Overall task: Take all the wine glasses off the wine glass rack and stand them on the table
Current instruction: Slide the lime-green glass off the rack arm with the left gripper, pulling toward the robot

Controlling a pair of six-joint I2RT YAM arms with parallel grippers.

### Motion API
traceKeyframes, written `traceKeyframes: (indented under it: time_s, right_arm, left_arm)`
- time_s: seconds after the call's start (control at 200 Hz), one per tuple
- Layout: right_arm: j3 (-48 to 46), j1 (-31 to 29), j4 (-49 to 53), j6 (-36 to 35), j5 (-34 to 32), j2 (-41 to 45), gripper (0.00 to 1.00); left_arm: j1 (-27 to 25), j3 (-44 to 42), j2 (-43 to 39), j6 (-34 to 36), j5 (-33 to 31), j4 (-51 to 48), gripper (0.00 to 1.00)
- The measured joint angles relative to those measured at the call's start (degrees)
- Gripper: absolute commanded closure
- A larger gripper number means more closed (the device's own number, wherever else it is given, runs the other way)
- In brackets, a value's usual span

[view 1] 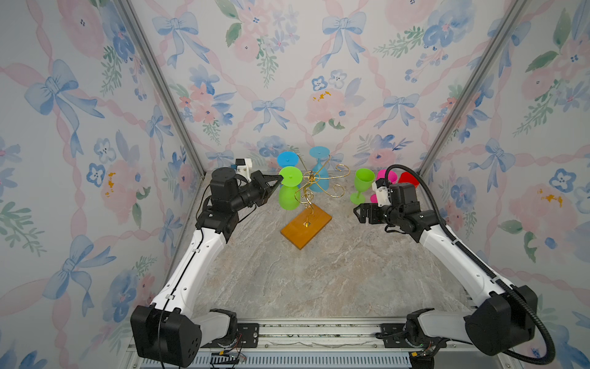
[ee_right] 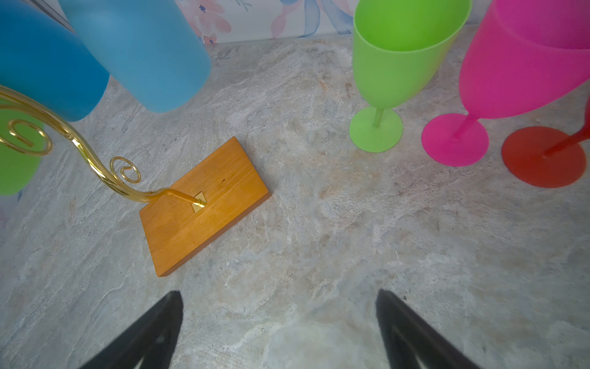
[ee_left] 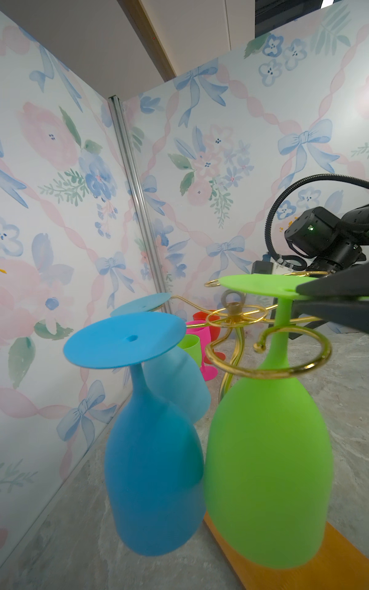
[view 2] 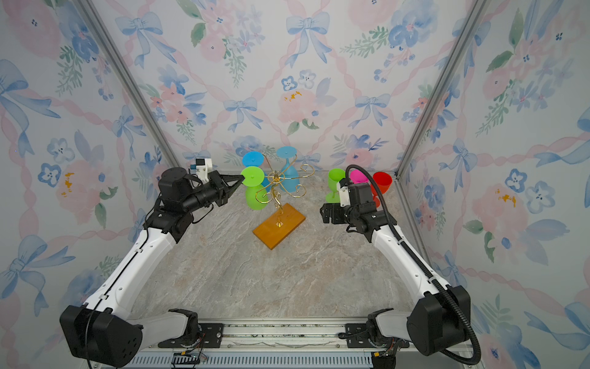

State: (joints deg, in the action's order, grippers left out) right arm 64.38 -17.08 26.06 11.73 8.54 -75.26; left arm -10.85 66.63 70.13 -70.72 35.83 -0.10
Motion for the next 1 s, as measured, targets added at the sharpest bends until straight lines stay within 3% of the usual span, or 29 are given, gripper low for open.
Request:
traceKeyframes:
  time_s: [0.23,0.67,1.0]
  right_arm:
    - [0.0,-0.5,0.0,0.0,0.0,0.0,0.03]
    - [0.0,-0.8,0.0,0.0,0.0,0.0,0.03]
    - [0.0,-0.8,0.8,-0.3,-1.3,1.2,0.02]
  left_arm:
    - [0.3,-2.2,-2.9,0.3,2.4,0.0,1.00]
    - [5.8,-11.1,-13.5,1.6,6.9,0.2,1.00]
    - [7.1,-20.4,-20.4,9.4,12.7,0.3,1.00]
